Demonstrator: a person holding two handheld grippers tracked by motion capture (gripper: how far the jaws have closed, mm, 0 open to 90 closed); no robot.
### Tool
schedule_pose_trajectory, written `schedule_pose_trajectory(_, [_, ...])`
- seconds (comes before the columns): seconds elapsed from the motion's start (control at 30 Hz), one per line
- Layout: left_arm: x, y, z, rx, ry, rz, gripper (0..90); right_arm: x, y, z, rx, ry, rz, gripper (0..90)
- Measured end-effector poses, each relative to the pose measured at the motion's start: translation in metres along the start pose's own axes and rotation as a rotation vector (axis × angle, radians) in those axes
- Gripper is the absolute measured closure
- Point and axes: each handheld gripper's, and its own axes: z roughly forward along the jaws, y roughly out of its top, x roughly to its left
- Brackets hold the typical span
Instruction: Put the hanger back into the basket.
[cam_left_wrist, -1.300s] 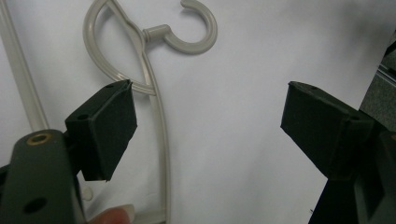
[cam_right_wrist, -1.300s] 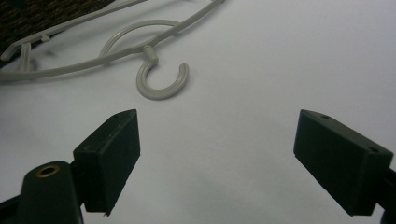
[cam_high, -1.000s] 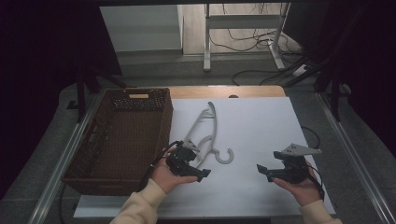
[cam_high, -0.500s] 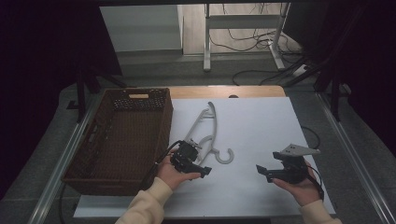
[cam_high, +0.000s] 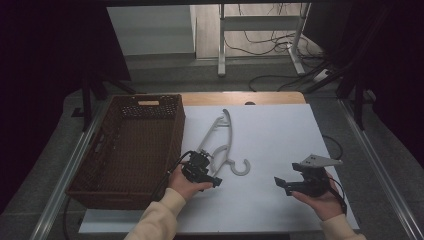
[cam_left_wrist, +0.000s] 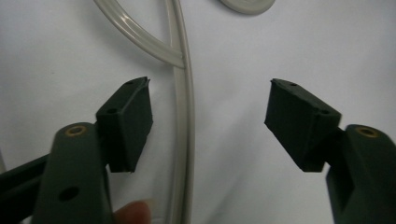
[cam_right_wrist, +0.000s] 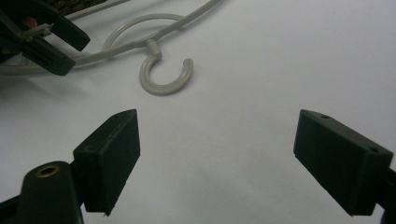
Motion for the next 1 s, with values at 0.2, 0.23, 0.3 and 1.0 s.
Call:
schedule_pose_trajectory(0.2, [0.004, 0.0, 0.003, 0.008, -0.015, -0.023, 38.9, 0.0, 0.0, 0.0, 0.001, -0.002, -0.003, 14.9])
schedule_pose_trajectory(0.23, [0.004, 0.0, 0.004, 0.01, -0.017, -0.026, 39.7, 0.0, 0.0, 0.0, 0.001, -0.002, -0.003, 14.8])
schedule_pose_trajectory(0.3, [0.006, 0.0, 0.006, 0.015, -0.013, -0.031, 41.3, 0.0, 0.0, 0.0, 0.001, -0.003, -0.002, 14.9])
schedule_pose_trajectory(1.0, [-0.004, 0.003, 0.015, 0.039, 0.097, -0.012, 77.7, -0.001, 0.002, -0.001, -0.003, -0.007, -0.005, 14.8])
